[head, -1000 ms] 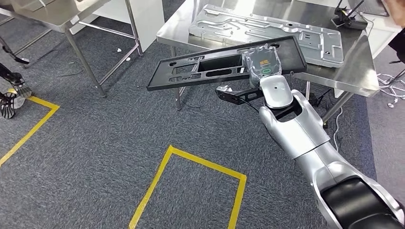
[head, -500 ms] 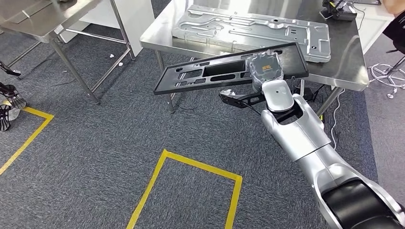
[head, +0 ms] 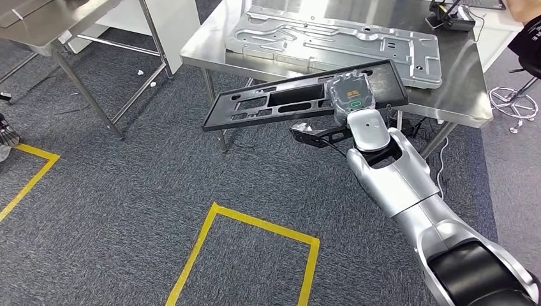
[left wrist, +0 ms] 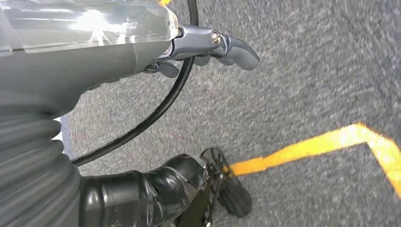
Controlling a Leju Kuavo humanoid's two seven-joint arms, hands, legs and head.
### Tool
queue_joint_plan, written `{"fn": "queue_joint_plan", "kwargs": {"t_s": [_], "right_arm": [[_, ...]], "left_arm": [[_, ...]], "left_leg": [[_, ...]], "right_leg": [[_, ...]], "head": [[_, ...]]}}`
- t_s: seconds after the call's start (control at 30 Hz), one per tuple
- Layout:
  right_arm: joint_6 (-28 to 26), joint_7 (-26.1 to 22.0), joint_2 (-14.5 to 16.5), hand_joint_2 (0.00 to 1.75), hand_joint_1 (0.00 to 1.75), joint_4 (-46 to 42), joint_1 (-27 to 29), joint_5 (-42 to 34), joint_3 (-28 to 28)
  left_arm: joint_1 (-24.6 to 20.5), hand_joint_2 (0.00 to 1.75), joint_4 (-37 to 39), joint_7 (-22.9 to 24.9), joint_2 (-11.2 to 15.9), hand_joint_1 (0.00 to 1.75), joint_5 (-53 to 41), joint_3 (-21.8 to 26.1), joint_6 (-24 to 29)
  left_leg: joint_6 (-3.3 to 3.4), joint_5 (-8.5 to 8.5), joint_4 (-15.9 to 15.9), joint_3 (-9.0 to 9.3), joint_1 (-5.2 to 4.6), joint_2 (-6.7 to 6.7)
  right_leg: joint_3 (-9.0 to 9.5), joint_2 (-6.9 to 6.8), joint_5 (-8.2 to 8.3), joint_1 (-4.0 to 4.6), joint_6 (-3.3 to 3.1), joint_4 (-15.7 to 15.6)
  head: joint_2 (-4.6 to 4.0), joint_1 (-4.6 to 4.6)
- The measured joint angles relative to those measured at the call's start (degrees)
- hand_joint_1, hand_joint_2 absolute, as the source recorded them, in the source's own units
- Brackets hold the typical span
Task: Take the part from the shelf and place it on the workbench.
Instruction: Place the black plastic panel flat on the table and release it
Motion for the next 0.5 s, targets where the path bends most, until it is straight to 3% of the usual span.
{"fn": "queue_joint_plan", "kwargs": {"t_s": [0.3,0.43,0.5], "right_arm": [[0.03,-0.14,0.00,1.75,1.75,0.00,-0.01,0.00,0.02],[0.10,-0.27,0.02,1.75,1.75,-0.04,-0.16,-0.01,0.02],[0.13,-0.27,0.02,1.75,1.75,-0.06,-0.32,-0.02,0.02]], "left_arm": [[-0.06,1.75,0.00,0.51,-0.03,0.00,-0.03,0.81,0.64],[-0.11,1.75,0.00,0.97,-0.08,0.00,-0.35,0.84,1.03],[-0.08,1.75,0.00,1.03,-0.13,0.00,-0.43,0.84,1.07]], "left_leg": [[0.17,-0.17,0.07,-0.01,-0.05,0.00],[1.43,-0.35,-1.33,1.13,0.24,0.15],[1.87,-0.67,-2.29,2.32,0.70,0.32]], "right_leg": [[0.22,0.00,0.07,-0.06,0.35,-0.36],[0.54,-0.14,-0.09,-0.23,1.66,-0.48],[-1.64,-0.53,-1.73,-0.36,2.04,3.93]], "head": [[0.00,0.01],[0.00,0.02],[0.01,0.11]]}}
